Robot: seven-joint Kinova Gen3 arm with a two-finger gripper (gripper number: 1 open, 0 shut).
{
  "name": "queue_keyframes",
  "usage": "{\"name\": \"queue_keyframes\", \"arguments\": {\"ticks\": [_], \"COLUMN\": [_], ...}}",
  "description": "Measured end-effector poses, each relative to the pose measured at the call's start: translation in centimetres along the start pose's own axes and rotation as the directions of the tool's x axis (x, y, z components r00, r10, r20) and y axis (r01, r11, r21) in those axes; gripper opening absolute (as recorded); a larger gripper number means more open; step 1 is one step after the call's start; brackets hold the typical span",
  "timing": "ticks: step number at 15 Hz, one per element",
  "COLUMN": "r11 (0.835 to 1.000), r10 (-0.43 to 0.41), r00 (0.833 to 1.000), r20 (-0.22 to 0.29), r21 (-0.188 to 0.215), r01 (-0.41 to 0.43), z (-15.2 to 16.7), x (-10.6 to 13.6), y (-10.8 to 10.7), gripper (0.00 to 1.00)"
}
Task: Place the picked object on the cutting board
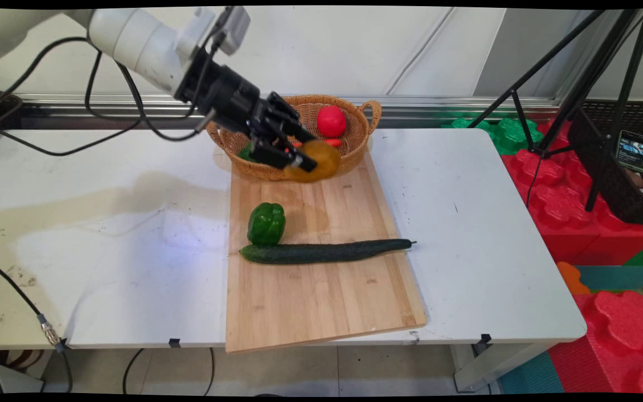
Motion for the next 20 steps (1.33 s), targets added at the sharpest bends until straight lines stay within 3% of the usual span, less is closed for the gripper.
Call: {"name": "queue_keyframes", "arguments": {"ticks": [11,20], "r11": [0.993,0.995], "r10": [0.074,0.059], "r00": [0.988,0.968], "r20": [0.135,0.245], "r21": [-0.101,-0.093], "r01": [-0.061,-0.037], "z": [8.6,14.0], "x": [-3.0,-5.8], "y": [5.1,7.1], "gripper": [0.0,0.0]}}
